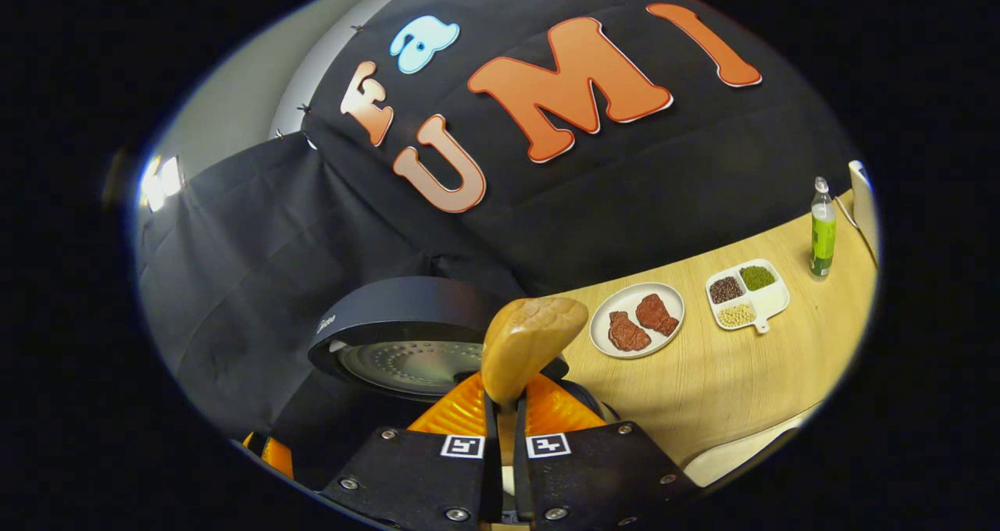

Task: Close the left gripper, press the button to open the rice cooker; take a wooden spoon from the chopstick holder with the right hand, scoop a spoonful of rice and pour it into the rice cooker, then put the wooden spoon back into the chopstick holder.

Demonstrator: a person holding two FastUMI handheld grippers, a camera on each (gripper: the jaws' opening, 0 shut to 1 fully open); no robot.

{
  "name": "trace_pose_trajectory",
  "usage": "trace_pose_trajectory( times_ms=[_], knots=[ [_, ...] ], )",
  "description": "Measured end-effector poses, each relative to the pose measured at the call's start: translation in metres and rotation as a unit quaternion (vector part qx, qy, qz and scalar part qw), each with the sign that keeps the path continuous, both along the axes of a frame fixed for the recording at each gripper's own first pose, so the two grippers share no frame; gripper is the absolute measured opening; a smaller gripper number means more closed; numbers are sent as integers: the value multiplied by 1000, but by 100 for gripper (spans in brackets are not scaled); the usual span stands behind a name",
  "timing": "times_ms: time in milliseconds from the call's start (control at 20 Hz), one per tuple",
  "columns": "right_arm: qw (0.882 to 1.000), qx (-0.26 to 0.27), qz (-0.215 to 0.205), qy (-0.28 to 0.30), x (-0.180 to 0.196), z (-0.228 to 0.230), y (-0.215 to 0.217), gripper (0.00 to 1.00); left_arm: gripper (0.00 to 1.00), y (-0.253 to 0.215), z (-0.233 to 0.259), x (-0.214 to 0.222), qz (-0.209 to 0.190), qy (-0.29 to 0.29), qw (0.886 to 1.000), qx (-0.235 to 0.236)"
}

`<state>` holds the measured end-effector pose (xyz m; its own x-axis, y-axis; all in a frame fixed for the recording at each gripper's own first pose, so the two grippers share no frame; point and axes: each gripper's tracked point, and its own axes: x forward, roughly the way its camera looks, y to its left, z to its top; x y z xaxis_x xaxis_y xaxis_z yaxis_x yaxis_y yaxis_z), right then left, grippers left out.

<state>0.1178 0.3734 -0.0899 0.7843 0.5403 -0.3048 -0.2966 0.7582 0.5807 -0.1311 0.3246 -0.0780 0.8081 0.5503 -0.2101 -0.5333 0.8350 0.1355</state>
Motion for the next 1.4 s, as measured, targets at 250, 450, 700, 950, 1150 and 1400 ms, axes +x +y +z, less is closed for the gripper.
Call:
trace_pose_trajectory(
  times_ms=[250, 450, 700, 950, 1150, 1400],
  knots=[
    [997, -47, 14, -53, -1, 10, 10, 5, 100, 3, -3, -2, 2, 1, 1000, -3],
    [994, -73, 24, -79, -4, 11, 18, 5, 100, 7, -4, -7, 6, 0, 1000, -5],
    [988, -100, 32, -110, -6, 16, 23, 5, 100, 13, -9, -13, 13, 2, 1000, -8],
    [979, -134, 41, -149, -7, 22, 32, 5, 93, 19, -13, -17, 19, 4, 1000, -13],
    [962, -180, 51, -197, -11, 27, 40, 5, 100, 25, -19, -18, 23, 8, 1000, -16],
    [945, -213, 65, -237, -15, 30, 50, 6, 100, 27, -22, -19, 27, 10, 999, -21]
  ],
)
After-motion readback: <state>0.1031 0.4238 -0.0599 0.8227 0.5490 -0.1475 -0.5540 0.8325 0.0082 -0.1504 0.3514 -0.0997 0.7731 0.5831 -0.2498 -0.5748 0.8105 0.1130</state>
